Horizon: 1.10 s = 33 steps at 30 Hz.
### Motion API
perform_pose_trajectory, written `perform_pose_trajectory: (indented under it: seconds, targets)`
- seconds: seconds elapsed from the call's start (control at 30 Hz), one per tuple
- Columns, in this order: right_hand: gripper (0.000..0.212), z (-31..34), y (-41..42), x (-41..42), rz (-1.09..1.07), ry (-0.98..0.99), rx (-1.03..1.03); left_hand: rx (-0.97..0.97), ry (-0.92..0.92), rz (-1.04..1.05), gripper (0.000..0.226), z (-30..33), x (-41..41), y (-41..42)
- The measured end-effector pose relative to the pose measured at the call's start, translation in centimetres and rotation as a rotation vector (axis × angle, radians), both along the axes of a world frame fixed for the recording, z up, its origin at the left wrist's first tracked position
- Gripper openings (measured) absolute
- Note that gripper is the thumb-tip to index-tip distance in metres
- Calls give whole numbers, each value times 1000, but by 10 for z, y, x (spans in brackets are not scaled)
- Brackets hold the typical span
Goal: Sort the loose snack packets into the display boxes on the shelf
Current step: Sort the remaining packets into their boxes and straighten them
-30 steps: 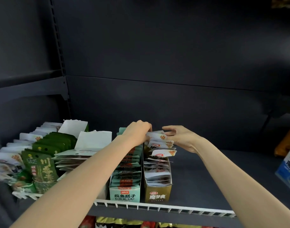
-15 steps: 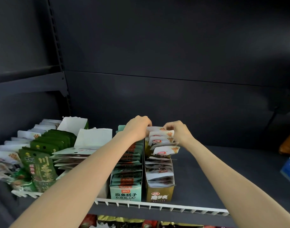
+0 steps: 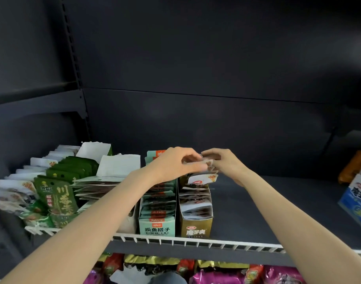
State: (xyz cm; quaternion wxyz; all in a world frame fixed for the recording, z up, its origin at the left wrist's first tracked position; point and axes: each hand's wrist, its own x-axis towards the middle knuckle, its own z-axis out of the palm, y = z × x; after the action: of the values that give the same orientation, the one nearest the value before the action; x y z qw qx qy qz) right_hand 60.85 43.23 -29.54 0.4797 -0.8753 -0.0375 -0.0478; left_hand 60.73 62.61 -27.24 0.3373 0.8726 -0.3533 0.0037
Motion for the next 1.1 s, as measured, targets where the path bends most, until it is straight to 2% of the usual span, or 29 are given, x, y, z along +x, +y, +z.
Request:
perform_pose_trajectory:
  seconds: [0.13,0.23,0.33,0.43,0.6,0.73,0.83,0.93,1.03,1.1]
  targets:
    - [27,8,-2,-20,24,48,93,162,-23,28,50,0,-13,1]
    - [28,9,-3,-30,11,69,164,271,-126,95,45,3,-17,-1]
    - [32,7,-3,-39,90,86,224,322,-233,168,38,3,-17,-2]
    - [34,3,1,-40,133,25,68,321,-288,217,32,4,-13,-4]
    - [26,-2,13,-24,-65,-138,-51,307,-312,286,26,7,-3,-12]
    - [21,-7,19,-13,-93,-213,-158,331,-331,276,23,6,5,-9]
    - [12,-11,20,-15,-20,-219,-256,412,-380,230,25,-1,5,-5]
    - [17,-20,17,-19,16,-196,-295,480,-393,218,28,-11,3,-4]
    - [18,-27,13,-21,25,-179,-322,488,-399,208,28,-15,1,-5]
    - [17,-27,13,-22,39,-164,-323,408,-369,174,32,-14,0,-3]
